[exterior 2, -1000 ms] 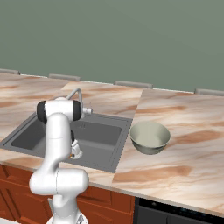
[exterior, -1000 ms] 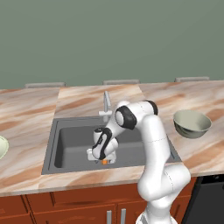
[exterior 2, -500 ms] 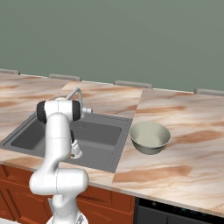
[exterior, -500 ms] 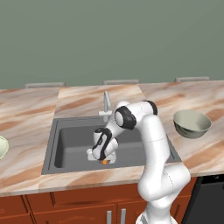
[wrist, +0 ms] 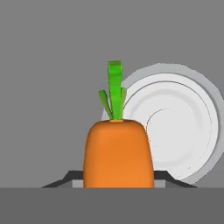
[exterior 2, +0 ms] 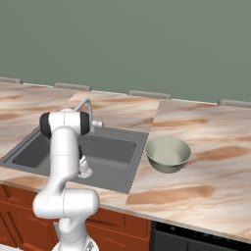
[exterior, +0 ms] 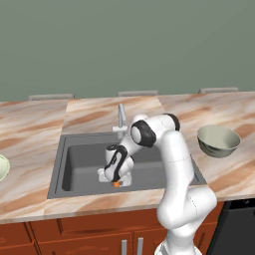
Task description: Pick the squashs from the cabinet and place them in one bowl. Pick the carrot from the sink and place it in the other bowl.
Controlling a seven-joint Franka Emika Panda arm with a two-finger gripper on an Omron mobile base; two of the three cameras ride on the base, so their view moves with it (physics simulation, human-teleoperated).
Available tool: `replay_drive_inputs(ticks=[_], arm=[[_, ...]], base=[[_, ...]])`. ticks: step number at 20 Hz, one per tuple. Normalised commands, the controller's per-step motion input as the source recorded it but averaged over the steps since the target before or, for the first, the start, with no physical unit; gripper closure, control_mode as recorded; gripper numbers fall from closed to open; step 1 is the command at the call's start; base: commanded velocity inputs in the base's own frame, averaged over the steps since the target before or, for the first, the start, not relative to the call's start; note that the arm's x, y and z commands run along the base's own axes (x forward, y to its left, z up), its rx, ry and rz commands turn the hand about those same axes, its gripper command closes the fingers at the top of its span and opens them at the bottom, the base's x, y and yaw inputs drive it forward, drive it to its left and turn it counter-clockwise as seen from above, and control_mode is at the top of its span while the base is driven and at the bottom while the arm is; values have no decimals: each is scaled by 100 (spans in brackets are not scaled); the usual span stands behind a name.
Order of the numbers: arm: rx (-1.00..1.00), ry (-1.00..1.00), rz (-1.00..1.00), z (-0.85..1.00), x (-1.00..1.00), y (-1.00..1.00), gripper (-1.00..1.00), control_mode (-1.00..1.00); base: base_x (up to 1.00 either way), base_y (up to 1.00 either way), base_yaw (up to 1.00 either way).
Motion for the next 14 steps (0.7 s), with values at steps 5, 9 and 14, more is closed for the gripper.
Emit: replay_drive_inputs(ticks=[5,9,14], arm=[[-3,0,0,28,0,16,100,-100],[-5,0,0,33,0,17,100,-100],[-4,0,0,32,0,19,100,-100]], base=[[0,0,0],[0,0,0],[0,0,0]])
